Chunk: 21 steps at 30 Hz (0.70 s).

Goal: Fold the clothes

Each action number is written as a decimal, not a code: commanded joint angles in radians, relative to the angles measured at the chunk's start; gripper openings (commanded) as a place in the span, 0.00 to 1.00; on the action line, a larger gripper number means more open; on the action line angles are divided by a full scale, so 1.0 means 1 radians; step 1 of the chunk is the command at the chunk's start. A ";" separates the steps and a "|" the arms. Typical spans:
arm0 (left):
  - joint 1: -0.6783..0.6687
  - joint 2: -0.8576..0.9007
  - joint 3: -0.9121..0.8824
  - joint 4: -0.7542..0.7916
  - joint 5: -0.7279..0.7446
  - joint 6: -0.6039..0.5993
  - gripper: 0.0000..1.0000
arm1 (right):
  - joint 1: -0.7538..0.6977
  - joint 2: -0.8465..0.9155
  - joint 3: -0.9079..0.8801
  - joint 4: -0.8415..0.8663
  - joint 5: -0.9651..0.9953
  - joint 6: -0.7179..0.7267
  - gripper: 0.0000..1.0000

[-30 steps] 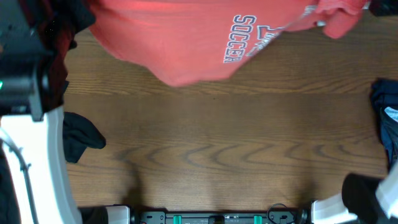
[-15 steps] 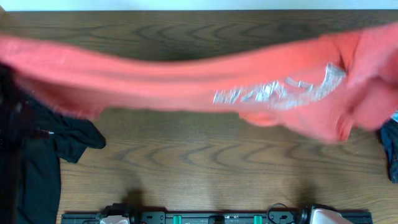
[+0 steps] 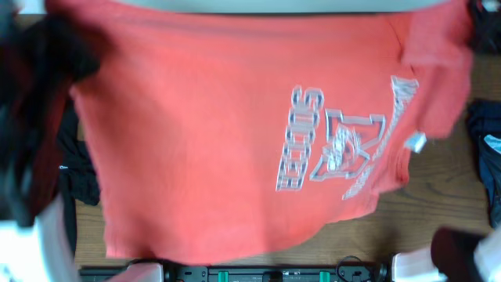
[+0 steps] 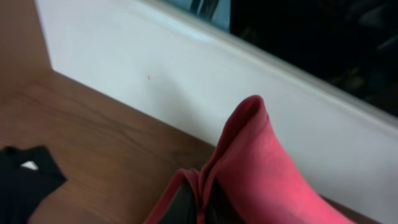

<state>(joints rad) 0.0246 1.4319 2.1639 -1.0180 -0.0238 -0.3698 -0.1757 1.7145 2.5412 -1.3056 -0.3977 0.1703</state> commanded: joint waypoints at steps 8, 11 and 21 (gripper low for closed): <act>0.015 0.235 -0.006 0.333 0.050 -0.009 0.06 | -0.015 0.206 -0.001 0.446 -0.183 0.240 0.01; 0.041 0.234 0.002 0.407 0.050 -0.010 0.06 | -0.033 0.206 0.001 0.621 -0.208 0.301 0.01; 0.127 0.253 0.039 0.343 0.095 -0.028 0.06 | -0.079 0.233 0.008 0.554 -0.211 0.261 0.01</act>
<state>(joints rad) 0.1295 1.6848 2.1803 -0.6495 0.0834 -0.3927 -0.2325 1.9396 2.5370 -0.7204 -0.6403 0.4652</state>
